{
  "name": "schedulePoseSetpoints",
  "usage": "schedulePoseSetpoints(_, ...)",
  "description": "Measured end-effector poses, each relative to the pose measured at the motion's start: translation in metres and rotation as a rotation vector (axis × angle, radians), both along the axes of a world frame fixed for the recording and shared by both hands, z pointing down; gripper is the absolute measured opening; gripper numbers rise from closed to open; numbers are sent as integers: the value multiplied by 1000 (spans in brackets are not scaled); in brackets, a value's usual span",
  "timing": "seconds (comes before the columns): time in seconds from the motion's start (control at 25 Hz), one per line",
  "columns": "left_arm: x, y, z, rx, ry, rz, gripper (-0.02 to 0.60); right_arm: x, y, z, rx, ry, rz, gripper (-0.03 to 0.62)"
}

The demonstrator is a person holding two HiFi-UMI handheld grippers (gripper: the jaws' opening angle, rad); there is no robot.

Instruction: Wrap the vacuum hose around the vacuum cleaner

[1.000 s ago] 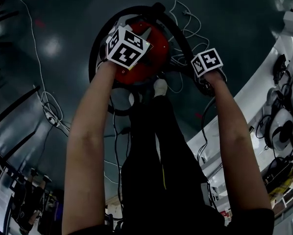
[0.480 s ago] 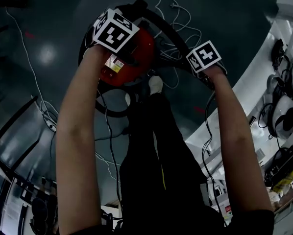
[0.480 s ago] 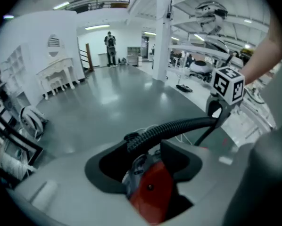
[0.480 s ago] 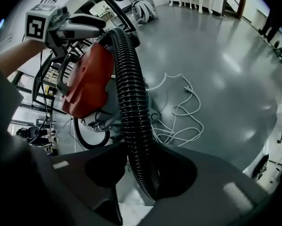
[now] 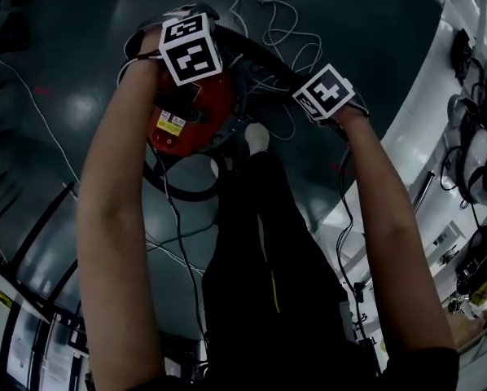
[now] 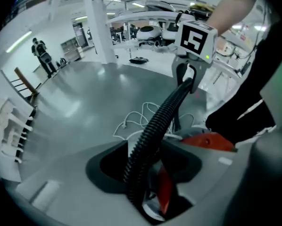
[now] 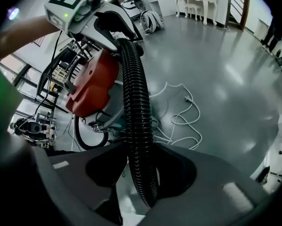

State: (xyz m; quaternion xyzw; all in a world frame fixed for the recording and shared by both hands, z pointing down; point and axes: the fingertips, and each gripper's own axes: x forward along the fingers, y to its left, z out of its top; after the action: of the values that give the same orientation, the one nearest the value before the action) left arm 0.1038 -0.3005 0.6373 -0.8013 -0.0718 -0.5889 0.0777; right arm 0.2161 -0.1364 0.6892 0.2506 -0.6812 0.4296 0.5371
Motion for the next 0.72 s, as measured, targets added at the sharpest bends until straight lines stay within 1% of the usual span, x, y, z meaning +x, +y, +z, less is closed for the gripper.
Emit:
schedulePoseSetpoints(0.04, 1, 4, 3, -22, -11, 32, 211, 1, 0, 1, 18, -5, -2, 178)
schedulePoseSetpoints(0.08, 2, 6, 5, -41, -16, 48, 192, 2, 0, 3, 41, -7, -11, 178)
schedulePoseSetpoints(0.2, -1, 7, 11, -75, 5, 45, 187, 6, -8, 5, 109, -13, -41, 178)
schedulePoseSetpoints(0.28, -2, 9, 13, -93, 24, 44, 187, 6, -8, 6, 136, -22, -50, 178)
schedulePoseSetpoints(0.48, -1, 12, 15, -131, 13, 59, 189, 16, -11, 15, 186, 7, -89, 189)
schedulePoseSetpoints(0.56, -2, 10, 13, -143, 19, 40, 189, 17, -18, 17, 200, 28, -127, 245)
schedulePoseSetpoints(0.64, -1, 7, 11, -149, 38, 14, 187, 18, -28, 18, 209, 49, -167, 348)
schedulePoseSetpoints(0.68, 0, 5, 10, -151, 52, 2, 186, 19, -34, 17, 214, 62, -178, 381)
schedulePoseSetpoints(0.72, 1, 4, 9, -152, 66, -5, 184, 20, -41, 17, 225, 78, -183, 390)
